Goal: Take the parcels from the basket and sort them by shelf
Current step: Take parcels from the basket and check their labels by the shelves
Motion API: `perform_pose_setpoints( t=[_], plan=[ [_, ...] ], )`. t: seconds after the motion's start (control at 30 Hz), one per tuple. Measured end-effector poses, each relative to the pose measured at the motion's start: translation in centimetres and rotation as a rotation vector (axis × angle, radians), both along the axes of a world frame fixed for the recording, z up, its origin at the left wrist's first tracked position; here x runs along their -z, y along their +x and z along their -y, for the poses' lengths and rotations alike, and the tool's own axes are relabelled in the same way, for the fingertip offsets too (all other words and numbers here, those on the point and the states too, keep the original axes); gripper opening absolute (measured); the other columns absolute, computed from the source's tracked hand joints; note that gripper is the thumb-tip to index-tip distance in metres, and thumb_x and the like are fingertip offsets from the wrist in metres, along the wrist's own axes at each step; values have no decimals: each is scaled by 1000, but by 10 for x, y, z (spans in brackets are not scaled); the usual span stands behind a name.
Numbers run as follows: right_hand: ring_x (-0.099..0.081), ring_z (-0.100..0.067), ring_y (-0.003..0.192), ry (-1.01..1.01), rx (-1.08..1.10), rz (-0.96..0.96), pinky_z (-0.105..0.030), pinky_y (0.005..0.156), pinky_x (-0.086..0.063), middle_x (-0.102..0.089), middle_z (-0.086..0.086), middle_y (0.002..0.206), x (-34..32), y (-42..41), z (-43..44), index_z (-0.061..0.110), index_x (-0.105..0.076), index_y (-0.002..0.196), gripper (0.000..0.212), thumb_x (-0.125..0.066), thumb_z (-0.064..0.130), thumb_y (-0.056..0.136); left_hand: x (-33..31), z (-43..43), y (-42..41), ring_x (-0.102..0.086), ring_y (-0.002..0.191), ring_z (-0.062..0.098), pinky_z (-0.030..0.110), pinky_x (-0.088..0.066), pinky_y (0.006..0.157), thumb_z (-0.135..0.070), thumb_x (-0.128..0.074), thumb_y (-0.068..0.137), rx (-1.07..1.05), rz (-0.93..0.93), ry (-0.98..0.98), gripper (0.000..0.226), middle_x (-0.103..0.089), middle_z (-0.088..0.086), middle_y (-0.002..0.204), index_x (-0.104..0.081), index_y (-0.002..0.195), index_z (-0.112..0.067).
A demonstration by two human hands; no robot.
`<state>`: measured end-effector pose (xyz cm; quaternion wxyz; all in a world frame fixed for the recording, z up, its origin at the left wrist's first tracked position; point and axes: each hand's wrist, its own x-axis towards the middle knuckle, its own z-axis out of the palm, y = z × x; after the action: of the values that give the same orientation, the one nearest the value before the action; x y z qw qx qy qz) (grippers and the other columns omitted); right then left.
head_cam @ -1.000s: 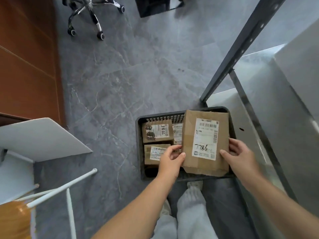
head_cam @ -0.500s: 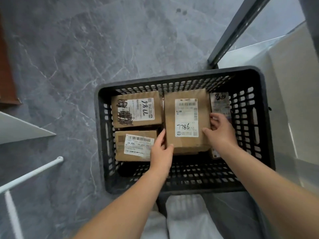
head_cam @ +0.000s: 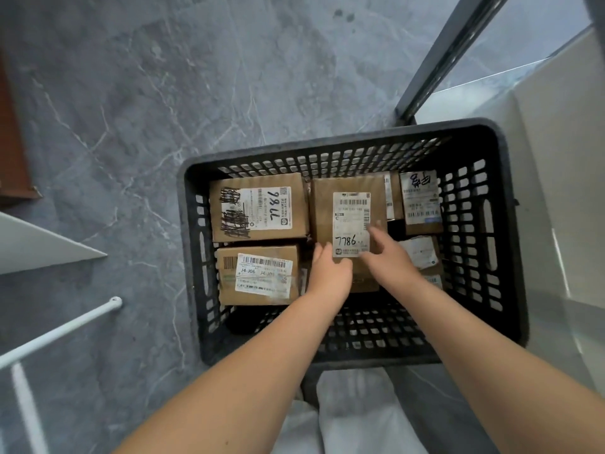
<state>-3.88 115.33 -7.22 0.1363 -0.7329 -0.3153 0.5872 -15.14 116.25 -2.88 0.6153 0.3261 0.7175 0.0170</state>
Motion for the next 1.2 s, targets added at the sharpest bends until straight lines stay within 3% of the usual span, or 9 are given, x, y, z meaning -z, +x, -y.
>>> perform_pose_setpoints(
  t=[0.07, 0.23, 0.3, 0.37, 0.53, 0.83, 0.9, 1.07, 1.2],
  plan=[
    [-32, -4, 138, 25, -22, -21, -16, 106, -31, -36, 22, 145, -23, -6, -5, 28, -35, 151, 63, -52, 6, 94, -19, -5, 1, -21, 148, 16, 33, -19, 121, -17, -41, 102, 10, 13, 30, 52, -18, -2, 163, -31, 152, -23],
    [-14, -11, 150, 118, -109, 80, -35, 122, -16, -14, 6, 164, -124, -14, -38, 21, -28, 154, 61, -49, 8, 98, -112, -29, -2, -33, 143, 16, 32, -28, 117, -24, -41, 103, 8, 23, 115, 50, -29, -4, 159, -33, 152, -24],
    [-16, -13, 150, 166, -89, 137, -31, 120, -16, -15, 3, 164, -187, -13, -58, 19, -26, 155, 58, -46, 13, 101, -164, -48, -7, -52, 122, 10, 11, -39, 94, -25, -39, 103, 9, 13, 178, 51, -31, -5, 158, -31, 153, -23],
    [-16, -13, 149, 236, -41, 176, -30, 119, -14, -17, 3, 163, -260, -10, -76, 17, -25, 155, 56, -43, 15, 102, -225, -70, -12, -57, 111, 10, 10, -42, 80, -27, -39, 103, 11, 7, 269, 51, -32, -3, 157, -30, 153, -24],
    [-19, -13, 149, 500, 6, 295, -30, 121, -17, -21, 4, 162, -455, -2, -95, 19, -25, 155, 61, -47, 13, 99, -403, -107, -22, -28, 146, 18, 32, -23, 119, -28, -41, 103, 82, 37, 586, 53, -29, 2, 160, -28, 154, -22],
    [-3, -10, 151, 978, 41, 593, -29, 123, -1, -11, 5, 164, -728, -46, -1, 19, -19, 156, 68, -51, 14, 96, -695, -49, -35, -13, 150, 9, 27, 1, 119, -22, -43, 100, 342, 8, 1436, 58, -21, -3, 162, -23, 155, -19],
    [2, -8, 151, 1046, 35, 726, -23, 117, 14, -8, 5, 165, -771, -51, 14, 19, -15, 157, 68, -48, 18, 98, -739, -36, -27, -11, 151, 11, 31, 2, 120, -23, -41, 100, 406, -13, 1529, 59, -20, -1, 163, -23, 155, -17],
    [13, -8, 150, 1127, 117, 1060, -35, 111, 29, 0, 3, 165, -887, -23, 51, 18, -9, 157, 73, -45, 34, 96, -839, -1, -7, -7, 151, 10, 40, 0, 123, -25, -33, 97, 430, 21, 1750, 61, -17, -1, 163, -20, 156, -15],
    [12, -11, 150, 1136, 177, 1265, -45, 117, 20, 4, 2, 165, -953, 16, 109, 18, -6, 157, 72, -42, 38, 99, -899, 40, 15, -2, 151, 9, 45, 1, 123, -21, -37, 101, 444, 89, 1871, 60, -11, -3, 165, -15, 157, -18]
  ],
)
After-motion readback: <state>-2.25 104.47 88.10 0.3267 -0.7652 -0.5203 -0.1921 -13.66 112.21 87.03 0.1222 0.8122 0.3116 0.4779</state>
